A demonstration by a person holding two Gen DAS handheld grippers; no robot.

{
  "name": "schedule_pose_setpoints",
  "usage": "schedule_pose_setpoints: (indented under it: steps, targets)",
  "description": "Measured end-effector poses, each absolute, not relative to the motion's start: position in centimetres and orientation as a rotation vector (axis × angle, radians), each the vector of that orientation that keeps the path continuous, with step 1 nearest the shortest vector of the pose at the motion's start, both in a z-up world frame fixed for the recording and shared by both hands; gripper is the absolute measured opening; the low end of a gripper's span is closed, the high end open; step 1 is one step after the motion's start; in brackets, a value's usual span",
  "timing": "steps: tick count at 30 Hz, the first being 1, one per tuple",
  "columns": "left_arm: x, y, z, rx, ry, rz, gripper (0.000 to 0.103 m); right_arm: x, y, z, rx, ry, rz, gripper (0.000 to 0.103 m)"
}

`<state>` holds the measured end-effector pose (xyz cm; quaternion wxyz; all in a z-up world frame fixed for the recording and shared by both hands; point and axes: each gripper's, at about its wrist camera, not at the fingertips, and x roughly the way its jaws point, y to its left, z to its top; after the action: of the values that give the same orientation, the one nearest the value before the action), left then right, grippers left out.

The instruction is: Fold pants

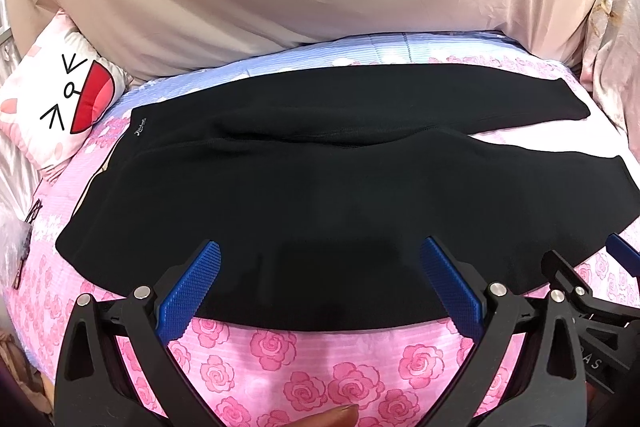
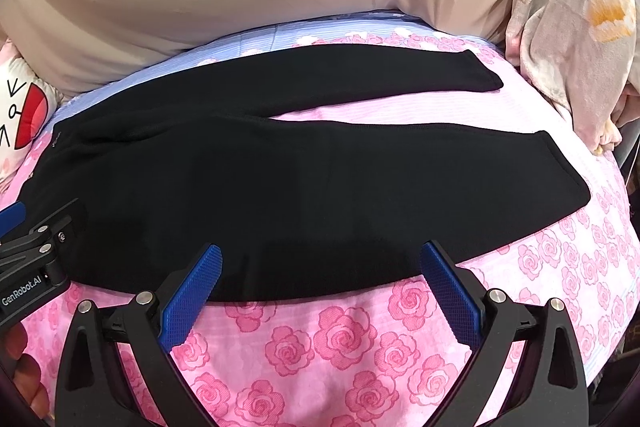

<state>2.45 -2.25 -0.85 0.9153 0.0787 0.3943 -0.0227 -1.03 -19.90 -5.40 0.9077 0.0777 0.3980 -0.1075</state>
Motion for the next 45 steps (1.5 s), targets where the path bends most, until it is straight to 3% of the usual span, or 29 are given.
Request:
schedule_pose_setpoints:
  steps: [27, 32, 38, 45]
  targets:
    - [5.5, -3.5, -0.7, 0.189, 0.815, -0.013, 0.098, 1.8, -24.0, -4.7, 0.164, 0.793, -0.224, 0.098]
    - [6.8, -3.2, -0.6, 0.185, 0.811, -0.045, 0.098, 5.5, -31.9, -3.2, 0.151, 0.718, -0.263, 0.096]
    - [9.3, -3.2, -1.0, 0.162, 0.817, -0.075, 0.098, 15.4, -46.9, -4.2, 0.224, 0.777, -0.314, 0.093]
    - [10.5, -3.7, -1.0, 0.126, 0.789, -0.093, 0.098, 23.1, -52.5, -5.8, 0.206, 0.835, -0.27, 0.093]
